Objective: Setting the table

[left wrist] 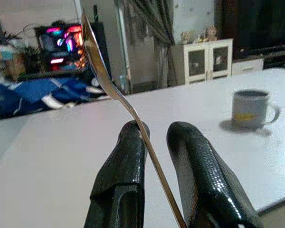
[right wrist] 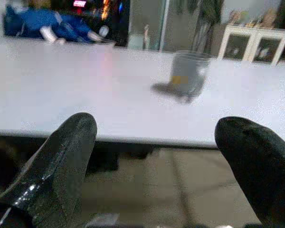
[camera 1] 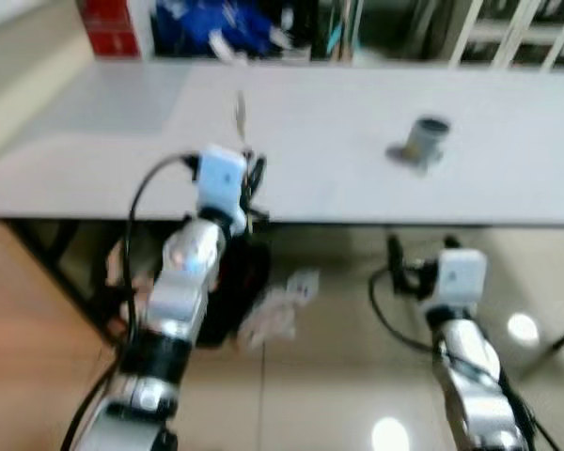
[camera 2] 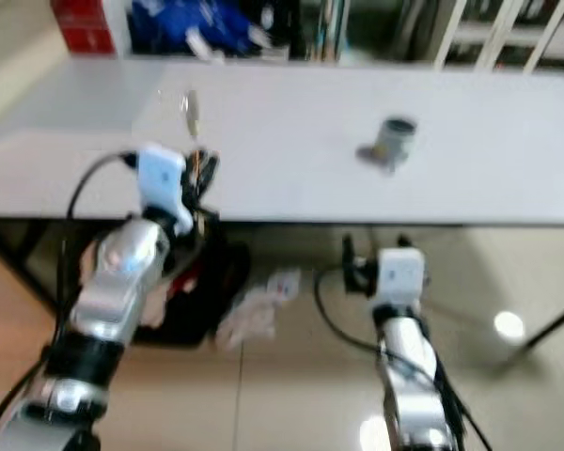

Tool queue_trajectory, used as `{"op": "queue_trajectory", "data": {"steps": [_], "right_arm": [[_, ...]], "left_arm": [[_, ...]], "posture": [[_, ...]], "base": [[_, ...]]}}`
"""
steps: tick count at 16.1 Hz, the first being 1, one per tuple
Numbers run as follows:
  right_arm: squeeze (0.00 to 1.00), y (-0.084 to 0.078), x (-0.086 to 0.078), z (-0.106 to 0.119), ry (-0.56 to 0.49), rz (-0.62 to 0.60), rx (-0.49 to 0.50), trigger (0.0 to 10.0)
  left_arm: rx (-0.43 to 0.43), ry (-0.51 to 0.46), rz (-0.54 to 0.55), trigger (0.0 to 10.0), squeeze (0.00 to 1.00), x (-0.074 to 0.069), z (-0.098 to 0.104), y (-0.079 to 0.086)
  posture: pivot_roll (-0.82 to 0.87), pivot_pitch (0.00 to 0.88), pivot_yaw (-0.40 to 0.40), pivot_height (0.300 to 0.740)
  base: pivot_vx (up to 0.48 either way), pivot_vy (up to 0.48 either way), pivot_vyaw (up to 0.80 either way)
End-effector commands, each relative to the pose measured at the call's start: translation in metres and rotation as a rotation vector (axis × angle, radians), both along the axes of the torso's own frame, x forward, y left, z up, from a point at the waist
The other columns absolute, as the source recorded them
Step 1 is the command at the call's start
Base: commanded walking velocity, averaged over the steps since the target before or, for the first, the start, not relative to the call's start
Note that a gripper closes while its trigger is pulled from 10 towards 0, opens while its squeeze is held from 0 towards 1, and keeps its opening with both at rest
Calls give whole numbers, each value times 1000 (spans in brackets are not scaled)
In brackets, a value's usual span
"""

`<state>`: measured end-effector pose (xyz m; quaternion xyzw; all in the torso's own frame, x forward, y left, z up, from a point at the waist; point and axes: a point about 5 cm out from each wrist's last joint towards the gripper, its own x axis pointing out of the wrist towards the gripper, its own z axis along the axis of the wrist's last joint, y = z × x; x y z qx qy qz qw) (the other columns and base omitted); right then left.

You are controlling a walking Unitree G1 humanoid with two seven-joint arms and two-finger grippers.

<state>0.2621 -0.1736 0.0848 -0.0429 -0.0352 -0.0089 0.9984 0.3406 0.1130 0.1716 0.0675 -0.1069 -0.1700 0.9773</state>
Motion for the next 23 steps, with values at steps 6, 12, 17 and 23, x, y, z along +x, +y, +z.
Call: {"op": "queue_trajectory", "data": {"steps": [6,12,17,23], "right_arm": [[0,8,1,2,-7,17,12,10000],[0,8,3,3,-8,17,9,10000],[0,7,1,3,-7,18,26,10000],[0,-5,-8,8,-15,14,53,10000]], "left_arm": [[4,8,40,0,0,4,-2,14],[3,14,45,0,0,6,-3,14],[-18,40,62,0,0,5,-8,16],[-129,258,183,0,0,-23,-47,51]], "posture": [[17,0,18,740],[15,0,18,740],[17,0,19,740],[32,0,10,740]], "base": [[319,-356,0],[321,-353,0],[69,-66,0],[0,0,0]]}}
